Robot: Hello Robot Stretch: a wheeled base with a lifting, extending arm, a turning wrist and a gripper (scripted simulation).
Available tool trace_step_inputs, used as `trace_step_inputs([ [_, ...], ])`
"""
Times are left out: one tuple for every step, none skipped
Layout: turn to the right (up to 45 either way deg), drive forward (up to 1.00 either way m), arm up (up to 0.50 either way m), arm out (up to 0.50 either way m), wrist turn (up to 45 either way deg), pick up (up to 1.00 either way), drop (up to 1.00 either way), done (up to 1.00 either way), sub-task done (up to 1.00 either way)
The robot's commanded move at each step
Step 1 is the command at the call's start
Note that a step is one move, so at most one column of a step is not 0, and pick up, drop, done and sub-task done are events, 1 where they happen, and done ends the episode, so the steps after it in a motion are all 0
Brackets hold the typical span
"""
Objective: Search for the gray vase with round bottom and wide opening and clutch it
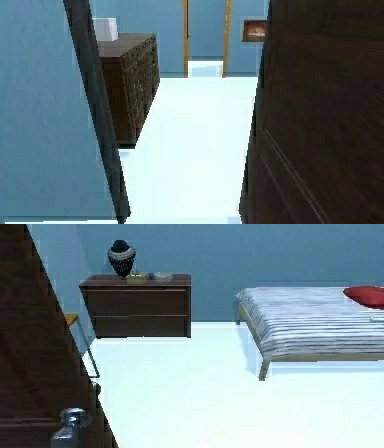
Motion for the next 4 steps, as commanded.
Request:
trace_step_inputs([
  [0.0, 1.00, 0.00, 0.00, 0.0, 0.00, 0.00, 0.00, 0.00],
  [-9.0, 0.00, 0.00, 0.00, 0.0, 0.00, 0.00, 0.00, 0.00],
  [0.0, 0.30, 0.00, 0.00, 0.0, 0.00, 0.00, 0.00, 0.00],
  [45.0, 0.00, 0.00, 0.00, 0.0, 0.00, 0.00, 0.00, 0.00],
])
